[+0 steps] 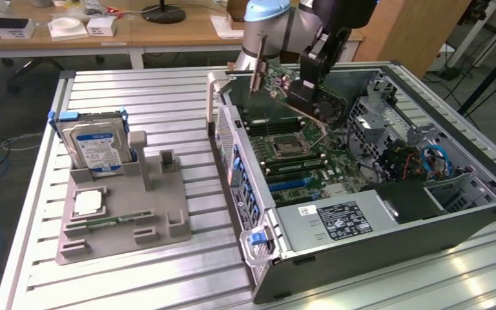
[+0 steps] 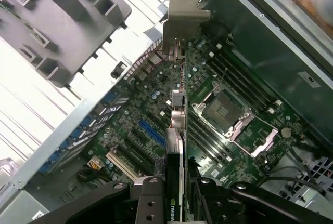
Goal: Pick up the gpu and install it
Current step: 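Insert the gpu into the slot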
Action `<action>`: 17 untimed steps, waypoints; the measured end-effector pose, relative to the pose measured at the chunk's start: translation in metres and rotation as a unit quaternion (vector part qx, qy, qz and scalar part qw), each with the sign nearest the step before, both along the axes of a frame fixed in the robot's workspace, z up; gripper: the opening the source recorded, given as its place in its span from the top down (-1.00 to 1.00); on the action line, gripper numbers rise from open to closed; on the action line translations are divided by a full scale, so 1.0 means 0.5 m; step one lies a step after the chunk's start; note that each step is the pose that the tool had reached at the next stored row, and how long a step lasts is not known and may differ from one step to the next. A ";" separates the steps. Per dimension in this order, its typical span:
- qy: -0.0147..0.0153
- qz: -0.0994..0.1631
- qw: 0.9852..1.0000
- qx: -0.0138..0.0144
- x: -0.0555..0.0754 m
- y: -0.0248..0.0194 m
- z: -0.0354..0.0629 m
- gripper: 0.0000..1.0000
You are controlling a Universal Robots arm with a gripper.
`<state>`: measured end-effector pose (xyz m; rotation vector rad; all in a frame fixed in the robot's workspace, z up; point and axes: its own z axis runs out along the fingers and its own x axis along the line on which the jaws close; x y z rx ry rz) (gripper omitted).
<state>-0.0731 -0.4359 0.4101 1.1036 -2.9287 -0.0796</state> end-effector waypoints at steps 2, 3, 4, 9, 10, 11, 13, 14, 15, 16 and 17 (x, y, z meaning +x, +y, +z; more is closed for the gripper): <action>0.000 0.004 1.000 0.000 0.006 -0.0001 0.000 0.47; 0.000 0.008 1.000 0.000 0.007 -0.0001 0.000 0.47; 0.000 0.015 1.000 0.000 0.007 -0.0001 -0.001 0.47; 0.000 0.046 0.999 0.001 0.009 -0.0001 -0.002 0.47; 0.000 0.049 0.999 0.001 0.011 0.0000 -0.002 0.47; 0.000 0.053 0.999 0.001 0.013 0.0000 -0.003 0.47; 0.000 0.059 0.998 0.001 0.018 0.0000 -0.003 0.47; 0.000 0.061 0.998 0.001 0.021 0.0000 -0.003 0.47; 0.000 0.064 0.998 0.001 0.024 0.0000 -0.004 0.47; 0.000 0.067 0.998 0.001 0.027 0.0000 -0.004 0.47; 0.000 0.069 0.998 0.001 0.030 -0.0001 -0.004 0.47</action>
